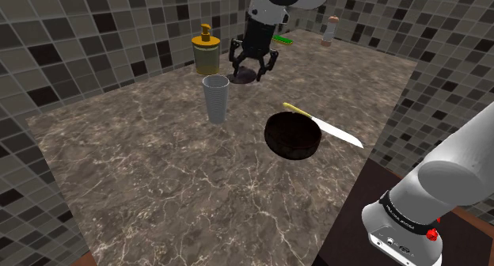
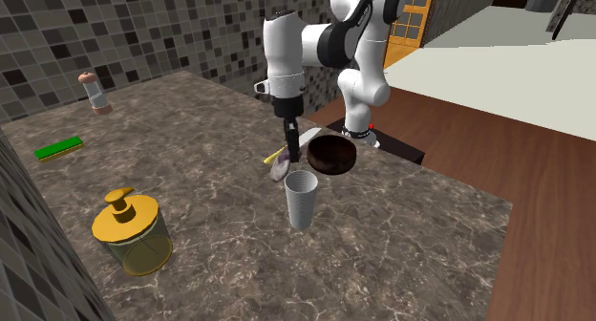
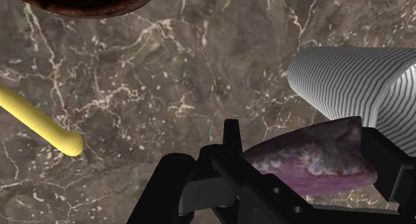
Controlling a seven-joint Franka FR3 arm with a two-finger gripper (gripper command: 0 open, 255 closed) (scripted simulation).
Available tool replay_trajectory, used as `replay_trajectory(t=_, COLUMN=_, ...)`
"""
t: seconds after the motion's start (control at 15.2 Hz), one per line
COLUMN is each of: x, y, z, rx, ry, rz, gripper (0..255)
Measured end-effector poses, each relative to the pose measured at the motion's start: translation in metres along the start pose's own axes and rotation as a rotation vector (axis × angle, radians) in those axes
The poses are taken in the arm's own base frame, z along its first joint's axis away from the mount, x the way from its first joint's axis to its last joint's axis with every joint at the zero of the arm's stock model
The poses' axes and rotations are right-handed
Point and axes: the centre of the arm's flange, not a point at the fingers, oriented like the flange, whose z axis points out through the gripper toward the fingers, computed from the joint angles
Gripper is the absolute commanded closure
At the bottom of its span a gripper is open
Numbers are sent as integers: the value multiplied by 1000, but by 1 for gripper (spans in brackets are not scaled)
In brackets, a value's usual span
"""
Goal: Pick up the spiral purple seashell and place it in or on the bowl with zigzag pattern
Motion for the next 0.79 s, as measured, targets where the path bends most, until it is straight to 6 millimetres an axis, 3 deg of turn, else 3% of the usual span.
replay_trajectory(t=0.2, x=-21, y=19, z=-7, rx=0, ry=0, rz=0, gripper=255)
replay_trajectory(t=0.79, x=-111, y=92, z=-21, rx=-1, ry=0, rz=0, gripper=255)
